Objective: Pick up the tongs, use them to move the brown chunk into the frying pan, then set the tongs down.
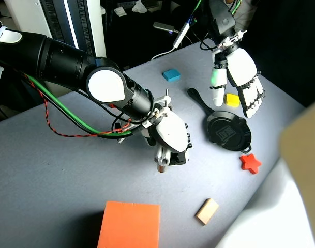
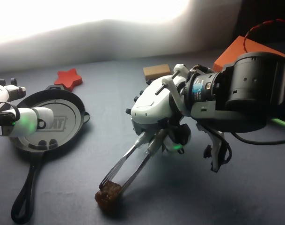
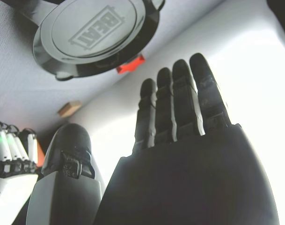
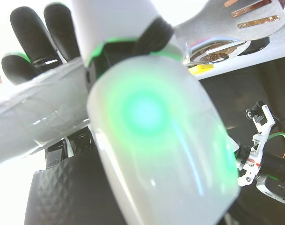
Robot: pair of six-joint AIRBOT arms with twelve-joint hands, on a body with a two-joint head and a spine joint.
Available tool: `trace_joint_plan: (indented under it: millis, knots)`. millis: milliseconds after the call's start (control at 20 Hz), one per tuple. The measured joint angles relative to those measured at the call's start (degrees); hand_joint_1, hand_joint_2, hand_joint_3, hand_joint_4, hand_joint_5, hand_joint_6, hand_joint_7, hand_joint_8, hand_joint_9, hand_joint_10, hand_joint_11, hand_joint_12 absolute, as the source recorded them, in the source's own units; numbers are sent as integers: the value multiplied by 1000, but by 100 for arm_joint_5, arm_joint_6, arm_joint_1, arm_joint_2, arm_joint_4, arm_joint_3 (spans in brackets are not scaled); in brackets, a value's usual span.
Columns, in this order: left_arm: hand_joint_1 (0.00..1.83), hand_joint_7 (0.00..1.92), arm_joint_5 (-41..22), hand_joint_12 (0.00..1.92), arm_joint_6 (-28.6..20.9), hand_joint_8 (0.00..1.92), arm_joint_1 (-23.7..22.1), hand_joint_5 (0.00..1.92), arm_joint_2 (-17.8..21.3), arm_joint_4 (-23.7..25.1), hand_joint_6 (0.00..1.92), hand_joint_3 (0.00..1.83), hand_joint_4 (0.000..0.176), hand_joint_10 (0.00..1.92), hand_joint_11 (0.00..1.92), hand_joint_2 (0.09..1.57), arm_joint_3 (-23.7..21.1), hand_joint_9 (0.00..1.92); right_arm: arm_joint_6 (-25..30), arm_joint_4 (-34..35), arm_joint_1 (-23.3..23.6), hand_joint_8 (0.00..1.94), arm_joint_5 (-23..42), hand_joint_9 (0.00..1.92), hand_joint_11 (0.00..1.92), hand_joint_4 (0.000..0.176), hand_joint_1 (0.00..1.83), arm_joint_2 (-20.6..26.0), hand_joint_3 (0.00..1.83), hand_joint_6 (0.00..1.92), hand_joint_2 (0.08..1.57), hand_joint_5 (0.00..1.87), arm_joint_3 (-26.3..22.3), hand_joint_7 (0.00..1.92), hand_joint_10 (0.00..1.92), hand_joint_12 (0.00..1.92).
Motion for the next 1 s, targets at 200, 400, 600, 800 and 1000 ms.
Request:
trace_joint_plan:
  millis: [200, 400, 600, 800, 1000]
  knots:
    - [1, 199, 2, 473, 13, 2, 46, 179, 0, -7, 3, 0, 0, 4, 0, 1274, 0, 171, 0, 2, 0, 1011, 0, 954, 508, 4, 1192, 7, 0, 1259, 1168, 830, -17, 954, 564, 1579]
    - [3, 202, 2, 483, 13, 1, 46, 179, 0, -15, 1, 0, 0, 3, 0, 1277, 0, 175, 0, 4, 0, 983, -2, 969, 537, 6, 1198, 26, 1, 1224, 1158, 852, -42, 972, 556, 1547]
    - [11, 195, -2, 475, 13, 1, 28, 177, 0, -44, 1, 1, 0, 2, 0, 1278, -2, 167, 0, 2, 0, 1012, 0, 947, 508, 4, 1192, 35, 1, 1253, 1168, 830, -42, 956, 562, 1569]
    - [0, 188, -2, 495, 17, 0, 13, 174, 0, -127, 5, 0, 0, 1, 0, 1277, -37, 164, 2, 2, 7, 999, -2, 950, 511, 7, 1196, 37, 0, 1235, 1163, 848, -50, 959, 562, 1561]
    - [23, 196, -37, 483, 13, 4, -13, 185, 0, -116, 6, 0, 0, 5, 0, 1277, -107, 172, -2, 2, 15, 998, 0, 963, 533, 6, 1194, 52, 0, 1241, 1164, 843, -101, 960, 561, 1555]
